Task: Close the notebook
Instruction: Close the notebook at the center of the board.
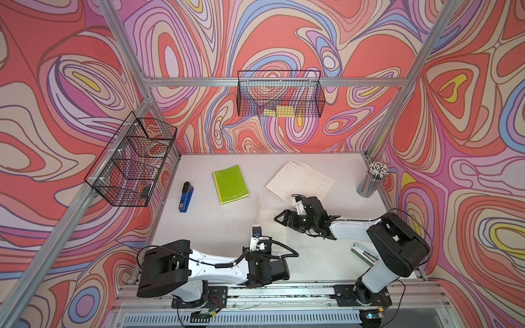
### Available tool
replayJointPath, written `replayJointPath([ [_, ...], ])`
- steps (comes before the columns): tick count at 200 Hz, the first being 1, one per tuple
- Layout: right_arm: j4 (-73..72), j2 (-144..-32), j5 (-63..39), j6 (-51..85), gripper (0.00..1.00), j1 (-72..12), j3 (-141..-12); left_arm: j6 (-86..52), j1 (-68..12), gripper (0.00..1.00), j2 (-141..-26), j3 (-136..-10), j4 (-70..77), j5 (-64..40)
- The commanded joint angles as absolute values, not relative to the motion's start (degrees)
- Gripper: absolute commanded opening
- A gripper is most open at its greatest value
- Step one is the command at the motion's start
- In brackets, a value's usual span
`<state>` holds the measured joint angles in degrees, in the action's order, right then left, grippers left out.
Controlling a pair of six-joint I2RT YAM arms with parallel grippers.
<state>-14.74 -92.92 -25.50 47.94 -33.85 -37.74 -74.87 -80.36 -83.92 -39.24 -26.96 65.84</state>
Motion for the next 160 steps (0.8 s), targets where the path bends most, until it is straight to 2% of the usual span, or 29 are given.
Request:
replayJointPath([
  [1, -11.44, -90.76, -23.65, 45.93, 0.98, -33.98, -39.28, -79.69, -81.04, 0.0, -85.37, -40.78, -36.92, 67.77],
  [40, -9.18, -88.31, -23.21, 44.64, 0.98, -31.89, -39.14, -75.76, -81.21, 0.0, -86.12, -40.98, -36.63, 66.98],
  [75, -3.66, -83.9, -22.69, 41.63, 0.98, -28.96, -40.49, -57.8, -81.25, 0.0, -86.13, -38.35, -20.2, 64.32],
  [114, -0.03, -81.39, -22.76, 39.6, 0.98, -27.57, -42.83, -37.86, -81.1, 0.0, -87.29, -35.17, 1.02, 55.89],
  [160, -0.07, -81.38, -23.76, 39.64, 0.98, -27.25, -44.03, -31.27, -80.98, 0.0, -89.39, -36.63, 4.37, 49.94],
])
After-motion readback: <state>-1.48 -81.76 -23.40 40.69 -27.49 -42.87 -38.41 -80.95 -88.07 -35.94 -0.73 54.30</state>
